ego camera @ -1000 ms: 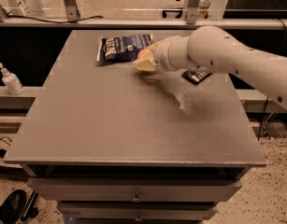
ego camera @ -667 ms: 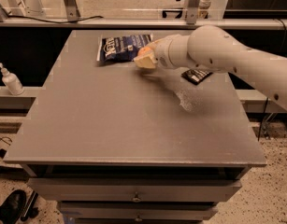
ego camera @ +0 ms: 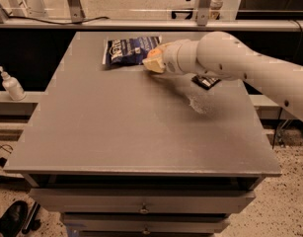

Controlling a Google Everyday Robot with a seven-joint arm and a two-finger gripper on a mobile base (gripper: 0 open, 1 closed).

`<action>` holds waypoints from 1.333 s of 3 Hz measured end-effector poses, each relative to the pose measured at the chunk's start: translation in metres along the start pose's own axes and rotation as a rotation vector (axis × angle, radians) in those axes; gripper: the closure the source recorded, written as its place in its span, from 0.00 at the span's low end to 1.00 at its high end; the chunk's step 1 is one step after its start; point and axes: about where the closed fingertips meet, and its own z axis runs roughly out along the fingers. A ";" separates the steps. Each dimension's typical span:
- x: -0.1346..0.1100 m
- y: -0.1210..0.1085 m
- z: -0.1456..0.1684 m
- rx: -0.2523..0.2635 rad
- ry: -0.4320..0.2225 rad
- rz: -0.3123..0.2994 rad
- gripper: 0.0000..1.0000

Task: Move orange near blue chip bag

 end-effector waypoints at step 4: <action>-0.013 0.009 -0.015 -0.056 -0.032 0.002 0.00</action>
Offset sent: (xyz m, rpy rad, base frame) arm 0.0041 0.0022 -0.0083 0.0175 0.0120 0.0046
